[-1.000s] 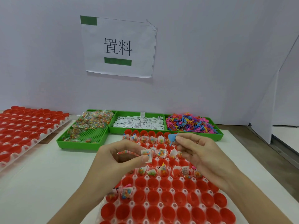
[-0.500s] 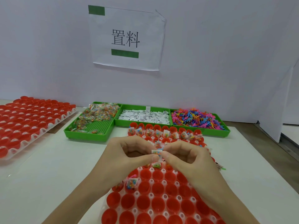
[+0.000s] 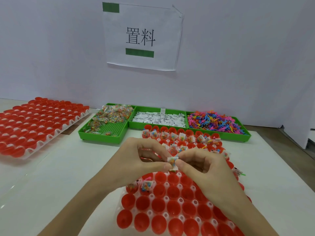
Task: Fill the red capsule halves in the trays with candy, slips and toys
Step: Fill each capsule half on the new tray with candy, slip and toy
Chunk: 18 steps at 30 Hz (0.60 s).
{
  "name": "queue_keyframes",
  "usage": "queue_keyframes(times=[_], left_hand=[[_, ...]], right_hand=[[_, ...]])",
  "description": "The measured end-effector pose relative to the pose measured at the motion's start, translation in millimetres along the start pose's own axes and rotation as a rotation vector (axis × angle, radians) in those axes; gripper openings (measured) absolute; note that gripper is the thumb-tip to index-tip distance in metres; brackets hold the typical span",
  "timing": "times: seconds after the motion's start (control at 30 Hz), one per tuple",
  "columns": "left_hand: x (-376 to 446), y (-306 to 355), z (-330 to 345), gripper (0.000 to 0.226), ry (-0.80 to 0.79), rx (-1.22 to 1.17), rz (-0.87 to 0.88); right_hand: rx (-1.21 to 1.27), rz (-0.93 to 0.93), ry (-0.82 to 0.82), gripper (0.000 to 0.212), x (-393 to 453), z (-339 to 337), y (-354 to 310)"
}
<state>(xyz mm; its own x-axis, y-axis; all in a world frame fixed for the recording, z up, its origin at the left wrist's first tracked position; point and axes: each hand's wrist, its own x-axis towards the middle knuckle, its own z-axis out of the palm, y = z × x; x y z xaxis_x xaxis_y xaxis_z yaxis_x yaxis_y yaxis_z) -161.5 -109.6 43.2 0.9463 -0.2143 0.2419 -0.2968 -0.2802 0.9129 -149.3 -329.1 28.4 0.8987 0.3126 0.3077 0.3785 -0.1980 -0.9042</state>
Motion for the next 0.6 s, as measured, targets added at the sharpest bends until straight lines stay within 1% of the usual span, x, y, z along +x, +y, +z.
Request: queue_keyframes(times=[0.1, 0.2, 0.33, 0.43, 0.53, 0.6], left_hand=[[-0.7, 2.5, -8.9, 0.013, -0.102, -0.003, -0.015], [-0.5, 4.4, -16.2, 0.01, -0.165, 0.16, 0.04], [-3.7, 9.6, -22.8, 0.012, -0.253, 0.313, -0.006], [-5.2, 14.0, -20.8, 0.012, -0.275, 0.402, -0.043], [-6.7, 16.8, -18.3, 0.017, -0.27, 0.524, -0.138], [-8.1, 22.7, -16.5, 0.016, -0.273, 0.538, -0.149]], right_hand=[[0.019, 0.061, -0.019, 0.007, -3.6, 1.4, 0.6], [0.009, 0.104, -0.09, 0.003, -8.0, 7.3, 2.3], [-0.034, 0.151, -0.139, 0.004, -12.9, 15.8, 4.9], [-0.101, 0.14, -0.135, 0.005, -14.8, 18.4, 5.4], [-0.181, 0.115, -0.134, 0.006, -16.5, 18.1, 7.3], [-0.226, 0.1, -0.136, 0.006, -17.3, 18.8, 8.2]])
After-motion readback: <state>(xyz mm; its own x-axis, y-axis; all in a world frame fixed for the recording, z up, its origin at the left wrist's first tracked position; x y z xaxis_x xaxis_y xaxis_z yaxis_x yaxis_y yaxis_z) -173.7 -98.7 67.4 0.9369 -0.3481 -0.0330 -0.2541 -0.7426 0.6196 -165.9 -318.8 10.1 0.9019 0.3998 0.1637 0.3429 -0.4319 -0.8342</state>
